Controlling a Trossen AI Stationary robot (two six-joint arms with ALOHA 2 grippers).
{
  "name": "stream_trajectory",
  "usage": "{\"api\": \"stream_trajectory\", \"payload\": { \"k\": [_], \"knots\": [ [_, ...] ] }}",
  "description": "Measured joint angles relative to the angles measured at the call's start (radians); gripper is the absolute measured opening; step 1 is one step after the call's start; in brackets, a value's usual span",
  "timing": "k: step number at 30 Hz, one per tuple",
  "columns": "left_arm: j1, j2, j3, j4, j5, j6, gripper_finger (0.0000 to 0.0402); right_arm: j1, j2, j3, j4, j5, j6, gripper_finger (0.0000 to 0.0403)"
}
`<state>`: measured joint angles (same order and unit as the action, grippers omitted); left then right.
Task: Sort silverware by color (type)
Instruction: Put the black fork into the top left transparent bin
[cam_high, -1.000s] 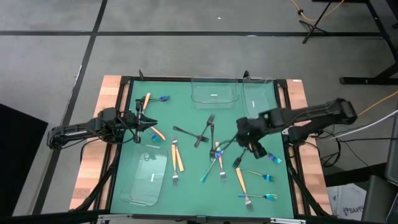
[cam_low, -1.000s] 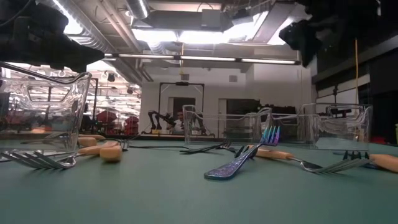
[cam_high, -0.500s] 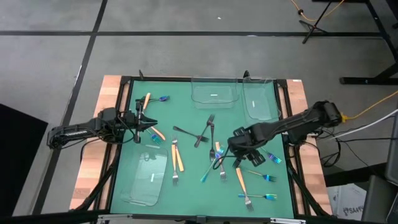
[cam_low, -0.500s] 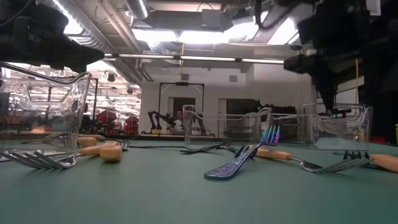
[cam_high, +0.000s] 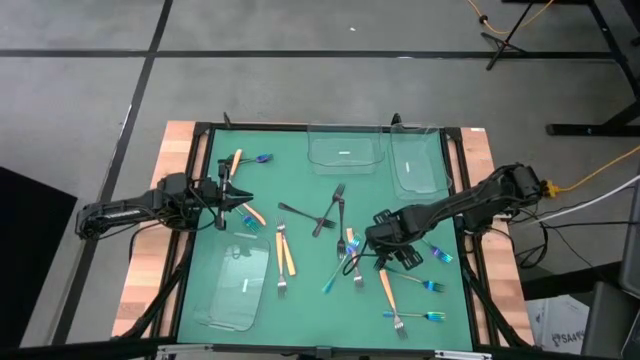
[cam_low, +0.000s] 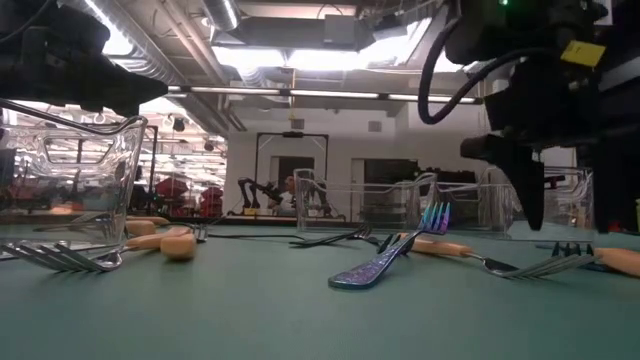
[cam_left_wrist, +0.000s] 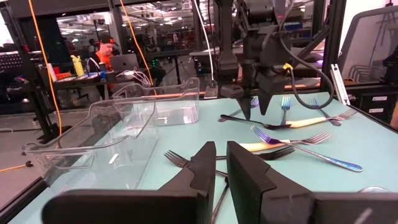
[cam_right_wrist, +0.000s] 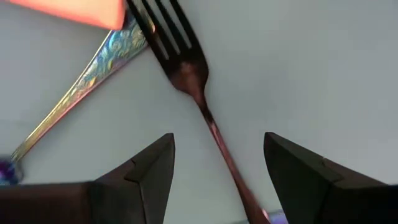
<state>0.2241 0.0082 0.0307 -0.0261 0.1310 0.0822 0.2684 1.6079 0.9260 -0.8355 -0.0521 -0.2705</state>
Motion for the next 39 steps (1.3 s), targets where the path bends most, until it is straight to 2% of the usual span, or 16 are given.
{"api": "stream_trajectory", "payload": {
  "k": [8, 35, 39],
  "knots": [
    [0.000, 0.000, 0.000, 0.000, 0.000, 0.000, 0.0033, 0.000, 0.000, -0.072, 0.081, 0.001, 0.000, 0.0221],
    [0.000, 0.000, 0.000, 0.000, 0.000, 0.000, 0.0033, 0.000, -0.002, -0.103, 0.125, -0.012, -0.001, 0.0016],
    [0.000, 0.000, 0.000, 0.000, 0.000, 0.000, 0.0033, 0.000, -0.002, -0.103, 0.125, -0.012, -0.001, 0.0004]
  ]
}}
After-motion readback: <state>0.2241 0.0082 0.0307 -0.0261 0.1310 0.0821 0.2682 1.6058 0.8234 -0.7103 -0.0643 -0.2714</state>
